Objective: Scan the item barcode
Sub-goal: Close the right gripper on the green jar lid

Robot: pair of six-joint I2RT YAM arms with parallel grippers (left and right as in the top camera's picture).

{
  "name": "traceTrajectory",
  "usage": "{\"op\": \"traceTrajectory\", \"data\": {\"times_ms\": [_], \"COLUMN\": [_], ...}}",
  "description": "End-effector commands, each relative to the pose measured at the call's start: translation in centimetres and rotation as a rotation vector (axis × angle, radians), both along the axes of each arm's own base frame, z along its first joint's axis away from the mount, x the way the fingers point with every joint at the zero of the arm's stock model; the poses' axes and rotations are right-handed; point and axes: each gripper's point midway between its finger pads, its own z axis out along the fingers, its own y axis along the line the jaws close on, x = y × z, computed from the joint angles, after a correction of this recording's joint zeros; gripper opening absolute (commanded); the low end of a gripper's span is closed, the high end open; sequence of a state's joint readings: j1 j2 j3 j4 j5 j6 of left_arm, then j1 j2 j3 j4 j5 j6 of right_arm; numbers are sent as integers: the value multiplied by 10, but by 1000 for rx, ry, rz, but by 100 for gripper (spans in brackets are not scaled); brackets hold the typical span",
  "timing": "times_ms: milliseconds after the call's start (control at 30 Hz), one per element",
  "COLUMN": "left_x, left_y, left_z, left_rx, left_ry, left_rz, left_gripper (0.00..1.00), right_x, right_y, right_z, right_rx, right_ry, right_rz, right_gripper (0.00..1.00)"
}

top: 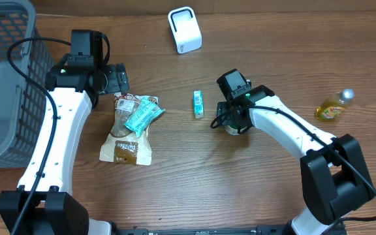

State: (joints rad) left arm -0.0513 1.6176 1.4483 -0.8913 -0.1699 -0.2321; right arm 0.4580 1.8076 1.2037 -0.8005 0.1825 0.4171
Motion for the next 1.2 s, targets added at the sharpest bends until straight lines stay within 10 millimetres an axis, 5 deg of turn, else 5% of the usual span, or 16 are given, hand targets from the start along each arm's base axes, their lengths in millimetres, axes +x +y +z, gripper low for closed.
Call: {"op": "traceTrajectory", "data": {"times_ms": [0, 1167], "left_x": [1, 1], "left_y": [4, 4], "left_z": [6, 6], "left_rx": [17, 17], "left_ry": [-16, -16], "left_rz": [2, 2], "left_gripper": [100, 99], "right_x": [0, -8], "right_y": [-2, -6], "right_z": [-3, -5], "right_rx": [-3, -17], "right_ry": [4, 36], "right_rz": [0, -3], "right_gripper": [80, 79]}}
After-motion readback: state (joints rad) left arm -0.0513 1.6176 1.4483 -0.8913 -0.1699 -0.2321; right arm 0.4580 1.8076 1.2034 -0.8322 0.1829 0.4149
